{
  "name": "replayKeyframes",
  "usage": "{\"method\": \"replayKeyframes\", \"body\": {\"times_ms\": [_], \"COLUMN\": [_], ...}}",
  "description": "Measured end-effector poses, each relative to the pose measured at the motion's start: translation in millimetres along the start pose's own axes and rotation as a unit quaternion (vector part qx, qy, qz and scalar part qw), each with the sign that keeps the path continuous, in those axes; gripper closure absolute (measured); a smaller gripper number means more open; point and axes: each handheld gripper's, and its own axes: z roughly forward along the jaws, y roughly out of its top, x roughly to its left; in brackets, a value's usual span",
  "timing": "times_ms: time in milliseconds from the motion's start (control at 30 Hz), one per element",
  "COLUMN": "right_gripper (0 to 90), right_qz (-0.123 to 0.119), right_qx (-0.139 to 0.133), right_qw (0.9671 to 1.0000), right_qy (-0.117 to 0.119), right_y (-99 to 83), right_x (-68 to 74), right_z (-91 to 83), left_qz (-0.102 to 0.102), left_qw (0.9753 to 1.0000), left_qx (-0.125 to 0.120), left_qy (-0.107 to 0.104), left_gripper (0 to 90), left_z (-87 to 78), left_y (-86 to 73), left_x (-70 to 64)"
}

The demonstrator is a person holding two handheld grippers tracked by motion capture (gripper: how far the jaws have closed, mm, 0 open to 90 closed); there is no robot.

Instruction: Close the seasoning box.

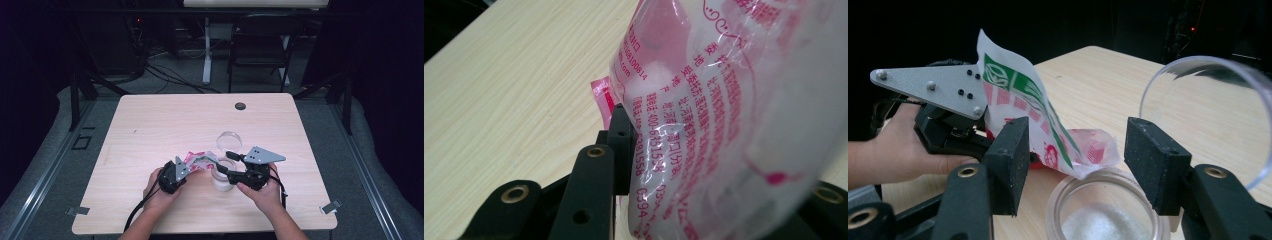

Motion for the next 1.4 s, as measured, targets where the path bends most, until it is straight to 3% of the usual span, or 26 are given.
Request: {"method": "replayKeyframes", "body": {"times_ms": [267, 667, 1067, 1167, 1300, 1400], "right_gripper": [43.7, 44.0, 44.2, 44.2, 44.2, 44.2], "right_qz": [0.032, 0.042, 0.044, 0.046, 0.049, 0.051], "right_qx": [-0.015, -0.012, -0.009, -0.012, -0.013, -0.018], "right_qw": [0.9992, 0.9987, 0.9986, 0.9984, 0.9982, 0.9981], "right_qy": [-0.016, -0.024, -0.030, -0.029, -0.032, -0.031], "right_y": [-2.4, -4.9, -6.3, -6.0, -5.4, -5.2], "right_x": [-10.1, -15.0, -16.9, -17.0, -18.4, -19.2], "right_z": [-4.8, -4.8, -4.1, -5.1, -7.2, -7.7], "left_qz": [-0.065, -0.114, -0.158, -0.157, -0.166, -0.162], "left_qw": [0.9972, 0.9916, 0.9847, 0.9854, 0.9839, 0.9853], "left_qx": [-0.012, -0.031, -0.060, -0.060, -0.065, -0.055], "left_qy": [-0.035, -0.051, -0.043, -0.029, -0.014, 0.006], "left_gripper": [75.7, 76.5, 76.5, 76.4, 76.4, 76.4], "left_z": [0.0, -5.5, -24.1, -33.9, -49.8, -60.6], "left_y": [-5.7, -10.7, -14.3, -12.3, -13.9, -21.7], "left_x": [14.5, 30.6, 47.6, 55.6, 70.4, 79.2]}}
